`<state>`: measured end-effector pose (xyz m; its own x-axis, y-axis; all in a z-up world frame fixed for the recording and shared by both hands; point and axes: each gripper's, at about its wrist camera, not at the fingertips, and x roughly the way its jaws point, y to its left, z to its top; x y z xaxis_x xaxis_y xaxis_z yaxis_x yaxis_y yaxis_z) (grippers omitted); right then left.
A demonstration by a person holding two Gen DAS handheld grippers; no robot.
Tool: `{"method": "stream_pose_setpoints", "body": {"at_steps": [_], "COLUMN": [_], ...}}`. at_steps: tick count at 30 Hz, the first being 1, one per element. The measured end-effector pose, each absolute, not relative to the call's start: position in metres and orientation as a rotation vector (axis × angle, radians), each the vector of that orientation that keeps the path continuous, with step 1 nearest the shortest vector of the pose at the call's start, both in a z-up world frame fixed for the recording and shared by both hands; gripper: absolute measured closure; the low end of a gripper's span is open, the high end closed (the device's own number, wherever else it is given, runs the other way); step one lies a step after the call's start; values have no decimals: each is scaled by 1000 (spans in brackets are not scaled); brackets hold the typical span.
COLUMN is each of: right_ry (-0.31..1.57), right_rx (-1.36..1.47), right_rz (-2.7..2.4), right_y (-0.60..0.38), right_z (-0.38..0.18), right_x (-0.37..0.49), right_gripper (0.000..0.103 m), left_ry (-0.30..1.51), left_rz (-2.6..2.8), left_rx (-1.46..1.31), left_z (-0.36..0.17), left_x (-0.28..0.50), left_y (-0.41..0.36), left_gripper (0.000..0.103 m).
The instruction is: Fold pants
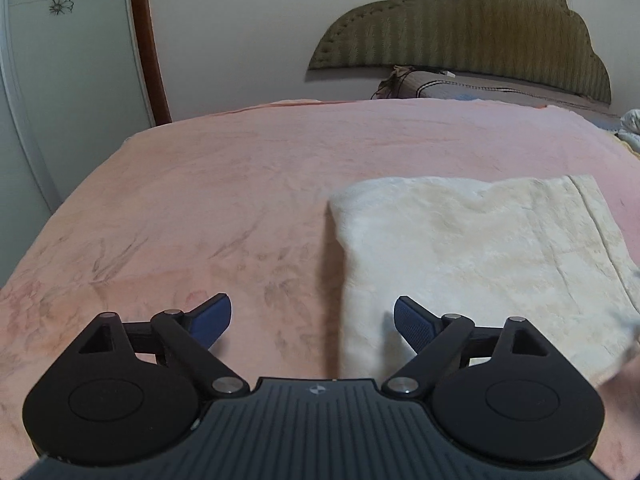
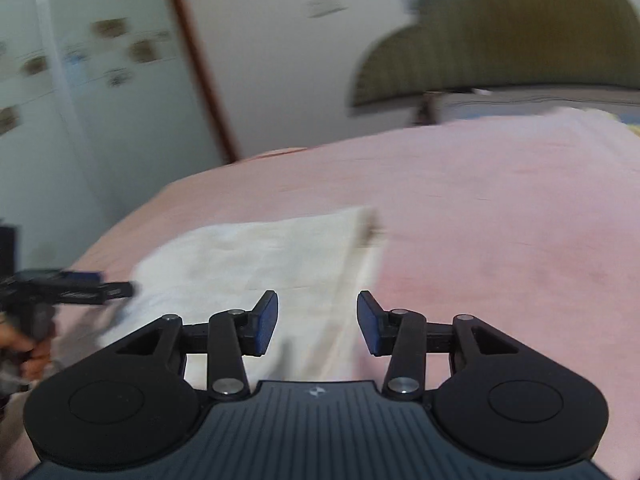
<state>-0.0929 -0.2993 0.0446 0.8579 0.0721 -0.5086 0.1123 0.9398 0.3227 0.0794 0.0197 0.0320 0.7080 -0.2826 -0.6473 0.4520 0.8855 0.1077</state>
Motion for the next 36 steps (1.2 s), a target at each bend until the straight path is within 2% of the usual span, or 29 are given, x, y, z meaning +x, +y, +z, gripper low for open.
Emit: {"method": "stream_pose_setpoints", "body": {"at_steps": [1, 3, 5, 7, 8, 9, 11, 14, 24, 36], "right_ry": [566, 629, 694, 671, 664, 645, 584, 536, 663, 718], "right_rx": [333, 274, 211, 211, 242, 273, 319, 361, 373, 240], "right_rz": [41, 89, 26, -36, -70, -97, -128, -146, -187, -198], "right_y": [-287, -268, -258, -255, -253, -253, -245, -233, -201, -168], "right_z": [42, 28, 10, 9, 15, 21, 32, 39, 21, 6], "right_x": [-85, -71, -58, -62, -66, -71, -83, -97, -106, -109], "right_gripper": [51, 39, 40, 37, 26, 10, 0, 0, 0, 0], "left_ry": [666, 658, 649, 639, 638, 640, 645, 643, 719, 782], "left_rz": [-419, -431, -430, -407, -397, -388, -376, -350, -324, -294], "left_rx": [278, 303, 350, 389, 394, 388, 368, 355, 252, 203], "left_z": [32, 32, 28, 24, 23, 23, 26, 27, 16, -4], "left_x": [70, 54, 41, 33, 30, 28, 24, 13, -11, -22], "left_y": [18, 13, 8, 6, 6, 6, 7, 7, 25, 34], "left_gripper": [11, 4, 1, 0, 0, 0, 1, 0, 1, 0]}}
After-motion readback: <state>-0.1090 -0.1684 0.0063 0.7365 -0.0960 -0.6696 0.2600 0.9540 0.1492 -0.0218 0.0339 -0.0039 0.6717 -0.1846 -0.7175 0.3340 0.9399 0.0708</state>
